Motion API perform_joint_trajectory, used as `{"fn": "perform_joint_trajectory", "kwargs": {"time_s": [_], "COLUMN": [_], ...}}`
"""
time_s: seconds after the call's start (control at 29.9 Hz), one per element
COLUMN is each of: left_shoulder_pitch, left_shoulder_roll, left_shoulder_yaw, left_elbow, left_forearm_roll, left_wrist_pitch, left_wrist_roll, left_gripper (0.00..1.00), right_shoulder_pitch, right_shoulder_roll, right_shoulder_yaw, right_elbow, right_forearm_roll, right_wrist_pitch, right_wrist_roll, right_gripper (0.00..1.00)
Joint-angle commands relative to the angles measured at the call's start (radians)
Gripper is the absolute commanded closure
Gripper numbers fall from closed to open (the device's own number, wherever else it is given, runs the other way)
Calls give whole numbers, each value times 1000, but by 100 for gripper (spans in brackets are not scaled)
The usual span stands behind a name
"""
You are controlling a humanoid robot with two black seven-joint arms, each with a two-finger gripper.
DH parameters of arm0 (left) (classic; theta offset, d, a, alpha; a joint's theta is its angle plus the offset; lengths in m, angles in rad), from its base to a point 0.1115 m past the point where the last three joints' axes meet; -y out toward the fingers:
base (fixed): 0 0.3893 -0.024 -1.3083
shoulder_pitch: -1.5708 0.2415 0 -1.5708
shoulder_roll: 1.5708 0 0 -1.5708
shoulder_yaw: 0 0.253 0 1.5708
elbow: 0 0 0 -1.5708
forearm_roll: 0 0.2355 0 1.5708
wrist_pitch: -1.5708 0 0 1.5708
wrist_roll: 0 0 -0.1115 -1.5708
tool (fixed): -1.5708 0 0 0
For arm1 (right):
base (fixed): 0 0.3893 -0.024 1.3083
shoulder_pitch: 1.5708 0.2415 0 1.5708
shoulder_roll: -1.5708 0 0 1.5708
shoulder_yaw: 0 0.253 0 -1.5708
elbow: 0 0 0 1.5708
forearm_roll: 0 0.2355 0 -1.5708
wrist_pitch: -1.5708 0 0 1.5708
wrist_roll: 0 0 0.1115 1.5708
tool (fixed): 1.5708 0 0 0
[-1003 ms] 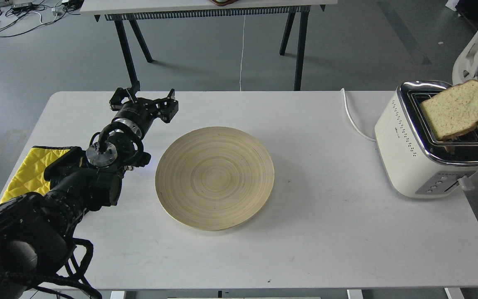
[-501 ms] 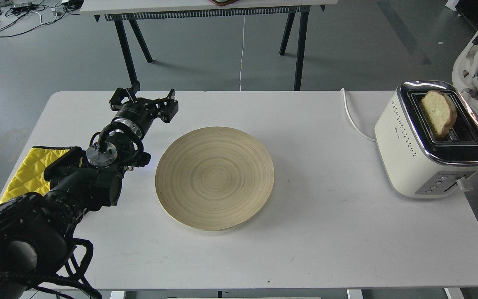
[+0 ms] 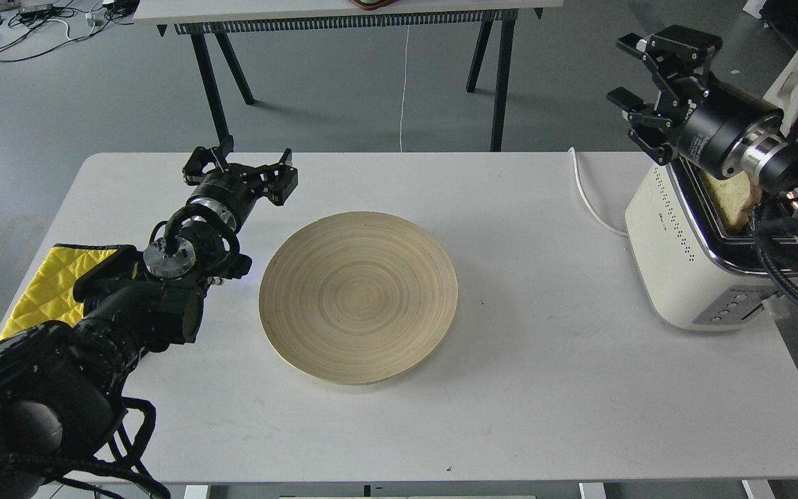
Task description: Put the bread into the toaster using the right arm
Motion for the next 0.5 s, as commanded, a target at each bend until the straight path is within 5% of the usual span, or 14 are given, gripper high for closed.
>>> {"fn": "perform_joint_trajectory", "kwargs": {"time_s": [0.0,0.17,0.23,0.47], "left_shoulder_pitch": [0,0,0,0], "left_shoulder_roll": [0,0,0,0], "left_shoulder_yaw": [0,0,0,0], "left_elbow": [0,0,0,0], "left_forearm_roll": [0,0,0,0], "left_wrist_pitch": [0,0,0,0], "left_wrist_roll": [-1,1,-1,-1], "left_gripper": [0,0,0,0], "right_shoulder_pitch": [-108,-241,-284,-360], "right_shoulder_roll": [105,220,240,317], "right_shoulder_yaw": [82,203,241,269], "right_elbow": [-116,-292,-345,-452], "right_forearm_roll": [88,185,196,196], "right_wrist_pitch": [173,400,403,403], "right_wrist_roll": [1,1,1,1], "right_gripper": [32,20,4,1]}}
